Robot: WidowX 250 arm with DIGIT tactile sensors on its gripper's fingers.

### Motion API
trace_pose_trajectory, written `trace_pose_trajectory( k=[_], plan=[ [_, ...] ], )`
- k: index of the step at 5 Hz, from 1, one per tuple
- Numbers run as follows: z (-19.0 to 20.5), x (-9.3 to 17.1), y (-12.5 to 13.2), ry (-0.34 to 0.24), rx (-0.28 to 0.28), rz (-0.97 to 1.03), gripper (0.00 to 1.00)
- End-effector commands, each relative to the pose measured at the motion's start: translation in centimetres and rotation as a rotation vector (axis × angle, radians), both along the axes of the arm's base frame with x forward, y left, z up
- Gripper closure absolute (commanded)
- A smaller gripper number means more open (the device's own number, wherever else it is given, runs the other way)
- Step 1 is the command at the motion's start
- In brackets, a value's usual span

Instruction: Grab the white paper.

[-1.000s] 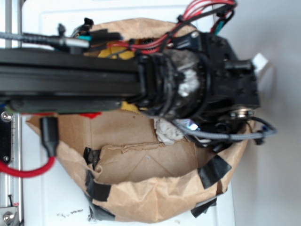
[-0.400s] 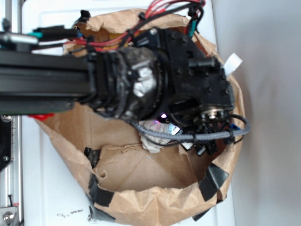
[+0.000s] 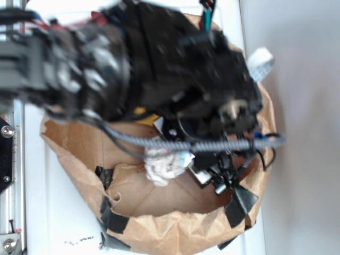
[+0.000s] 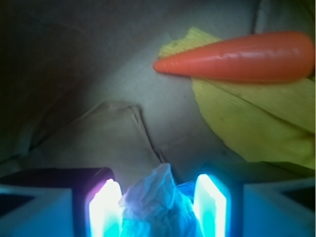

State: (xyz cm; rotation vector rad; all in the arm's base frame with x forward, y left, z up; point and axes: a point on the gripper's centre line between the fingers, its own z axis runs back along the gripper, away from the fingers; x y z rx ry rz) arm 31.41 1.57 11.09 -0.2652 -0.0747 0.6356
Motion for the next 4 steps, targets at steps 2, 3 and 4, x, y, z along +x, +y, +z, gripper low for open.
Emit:
trace_pose_trajectory(
  k=[2,3,4],
  plan=[
    [8.0,0.6,2.8,-0.232,0.030,-0.111,1.00],
    [8.2,0.7,2.9,-0.269,0.053,-0.114,1.00],
    [7.8,0.3,2.1,-0.292,0.131,-0.154,0.45]
  ],
)
